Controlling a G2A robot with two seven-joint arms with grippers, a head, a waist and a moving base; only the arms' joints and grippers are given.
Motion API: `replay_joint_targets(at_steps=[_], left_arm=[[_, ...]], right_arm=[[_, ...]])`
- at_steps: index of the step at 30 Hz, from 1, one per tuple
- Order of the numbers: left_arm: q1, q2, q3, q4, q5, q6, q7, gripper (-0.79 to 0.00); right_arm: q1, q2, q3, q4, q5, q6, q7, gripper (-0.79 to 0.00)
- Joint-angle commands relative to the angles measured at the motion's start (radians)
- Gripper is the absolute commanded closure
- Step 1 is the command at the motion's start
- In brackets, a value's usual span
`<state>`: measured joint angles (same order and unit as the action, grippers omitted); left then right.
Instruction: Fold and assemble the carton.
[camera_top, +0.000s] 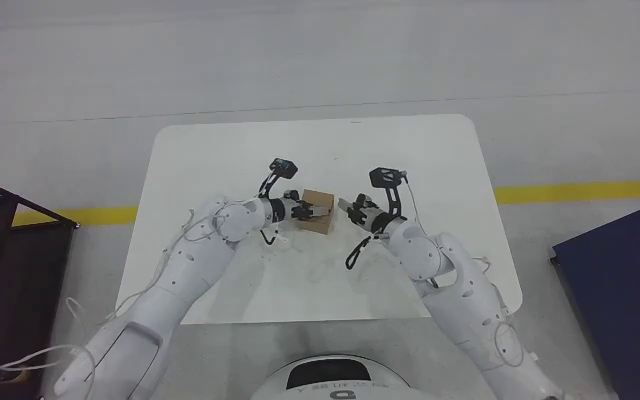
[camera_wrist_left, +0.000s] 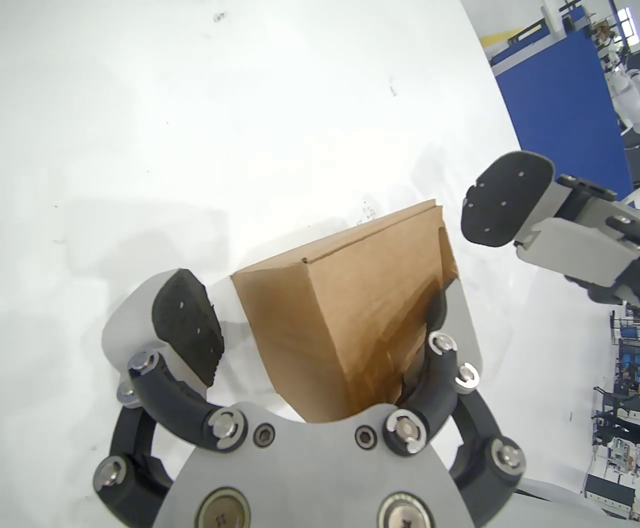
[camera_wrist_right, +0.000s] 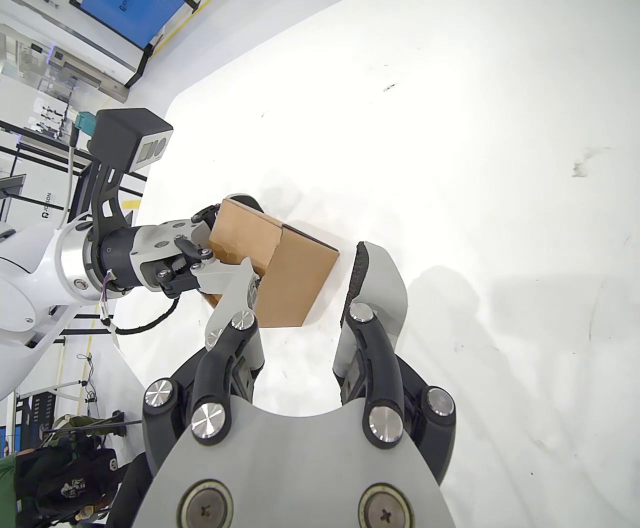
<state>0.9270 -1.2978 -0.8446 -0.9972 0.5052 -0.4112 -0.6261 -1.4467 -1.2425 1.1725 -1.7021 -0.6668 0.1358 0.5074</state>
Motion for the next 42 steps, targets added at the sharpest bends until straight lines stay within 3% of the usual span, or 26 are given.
replay_joint_targets(at_steps=[1, 10, 11, 13, 14, 18, 21, 26, 34, 42], left_arm=[[0.004, -0.001, -0.009, -0.007, -0.044, -0.02, -0.006, -0.785], [0.023, 0.013, -0.091, -0.056, -0.251, -0.082, -0.069, -0.785], [0.025, 0.016, -0.101, -0.062, -0.257, -0.084, -0.067, -0.785], [0.034, 0.027, -0.138, -0.081, -0.265, -0.089, -0.056, -0.785], [0.04, 0.034, -0.162, -0.095, -0.264, -0.093, -0.05, -0.785], [0.085, 0.074, -0.299, -0.184, -0.249, -0.098, -0.022, -0.785], [0.153, 0.109, -0.429, -0.3, -0.238, -0.091, -0.028, -0.785], [0.263, 0.141, -0.562, -0.449, -0.247, -0.07, -0.054, -0.785], [0.263, 0.141, -0.562, -0.449, -0.247, -0.07, -0.054, -0.785], [0.263, 0.141, -0.562, -0.449, -0.247, -0.07, -0.054, -0.785]], right_arm=[[-0.009, 0.001, 0.007, -0.01, -0.002, 0.001, -0.004, -0.391], [-0.068, 0.013, 0.055, -0.102, -0.023, -0.004, -0.008, -0.376], [-0.071, 0.013, 0.057, -0.111, -0.025, -0.008, -0.005, -0.345], [-0.076, 0.016, 0.056, -0.136, -0.038, -0.031, 0.01, -0.077], [-0.074, 0.018, 0.052, -0.145, -0.055, -0.043, 0.025, 0.0], [-0.017, 0.015, 0.003, -0.138, -0.114, -0.058, 0.083, 0.0], [0.077, 0.003, -0.063, -0.074, -0.14, -0.057, 0.118, 0.0], [0.188, -0.018, -0.158, 0.014, -0.165, -0.045, 0.141, 0.0], [0.282, -0.046, -0.241, 0.121, -0.19, 0.012, 0.161, 0.0], [0.287, -0.053, -0.255, 0.123, -0.231, 0.056, 0.171, 0.0]])
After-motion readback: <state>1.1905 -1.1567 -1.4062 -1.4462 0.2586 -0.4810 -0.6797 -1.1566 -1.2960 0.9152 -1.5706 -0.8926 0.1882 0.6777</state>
